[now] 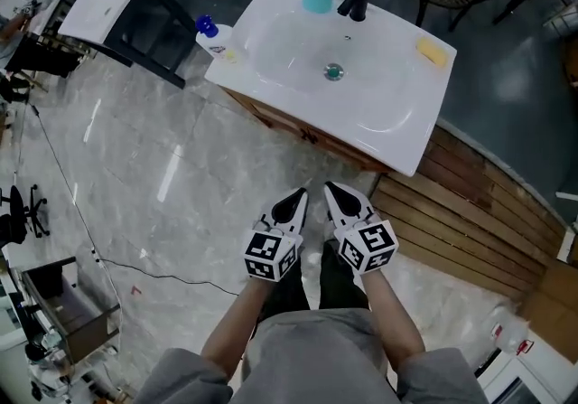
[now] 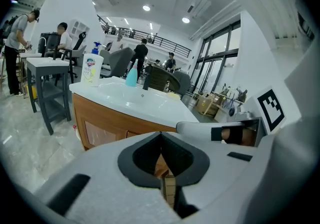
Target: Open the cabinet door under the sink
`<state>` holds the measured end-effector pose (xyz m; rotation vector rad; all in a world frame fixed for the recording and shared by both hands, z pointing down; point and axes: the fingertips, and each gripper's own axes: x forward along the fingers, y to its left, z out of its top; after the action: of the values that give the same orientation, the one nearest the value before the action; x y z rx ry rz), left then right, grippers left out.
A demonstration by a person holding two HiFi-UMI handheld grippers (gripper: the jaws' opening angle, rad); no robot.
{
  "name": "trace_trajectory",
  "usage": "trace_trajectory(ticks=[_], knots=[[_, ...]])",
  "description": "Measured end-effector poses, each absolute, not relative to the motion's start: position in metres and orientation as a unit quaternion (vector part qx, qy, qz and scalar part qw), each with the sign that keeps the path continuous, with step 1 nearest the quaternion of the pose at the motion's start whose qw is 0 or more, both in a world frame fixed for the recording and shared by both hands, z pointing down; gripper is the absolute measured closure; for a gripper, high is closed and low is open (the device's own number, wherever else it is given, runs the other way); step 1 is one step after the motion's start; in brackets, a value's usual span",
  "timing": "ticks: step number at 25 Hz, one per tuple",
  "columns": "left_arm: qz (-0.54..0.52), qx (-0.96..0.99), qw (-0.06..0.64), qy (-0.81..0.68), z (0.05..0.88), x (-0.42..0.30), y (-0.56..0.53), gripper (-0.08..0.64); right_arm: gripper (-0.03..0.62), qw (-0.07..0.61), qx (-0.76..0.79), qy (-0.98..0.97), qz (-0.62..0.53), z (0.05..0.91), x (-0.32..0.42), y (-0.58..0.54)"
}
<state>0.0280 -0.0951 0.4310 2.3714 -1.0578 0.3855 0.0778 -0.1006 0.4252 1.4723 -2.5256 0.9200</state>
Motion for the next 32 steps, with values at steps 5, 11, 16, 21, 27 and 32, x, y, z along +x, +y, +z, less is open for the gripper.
trace_trajectory(ticks=[5,11,16,21,27,32], knots=[[0.136,0.882,0.258,-0.371,0.467,0.026,-0.118,0.552,0.581,0.041,0.499,-0.809,0.308,0.465,0.074,-0.121],[0.152,0.882,0.264,-0.359,0.515,0.014,-0.140,0.551,0.581,0.048,0.509,-0.799,0.316,0.510,0.062,-0.138],[0.161,0.878,0.272,-0.359,0.552,0.007,-0.156,0.551,0.581,0.048,0.517,-0.789,0.330,0.544,0.057,-0.149],[0.160,0.878,0.277,-0.356,0.577,0.004,-0.164,0.551,0.581,0.062,0.513,-0.787,0.336,0.568,0.053,-0.155],[0.165,0.877,0.277,-0.356,0.598,0.000,-0.172,0.551,0.581,0.066,0.511,-0.787,0.338,0.587,0.048,-0.164],[0.171,0.877,0.270,-0.358,0.621,-0.001,-0.184,0.551,0.581,0.058,0.518,-0.785,0.335,0.605,0.049,-0.177]])
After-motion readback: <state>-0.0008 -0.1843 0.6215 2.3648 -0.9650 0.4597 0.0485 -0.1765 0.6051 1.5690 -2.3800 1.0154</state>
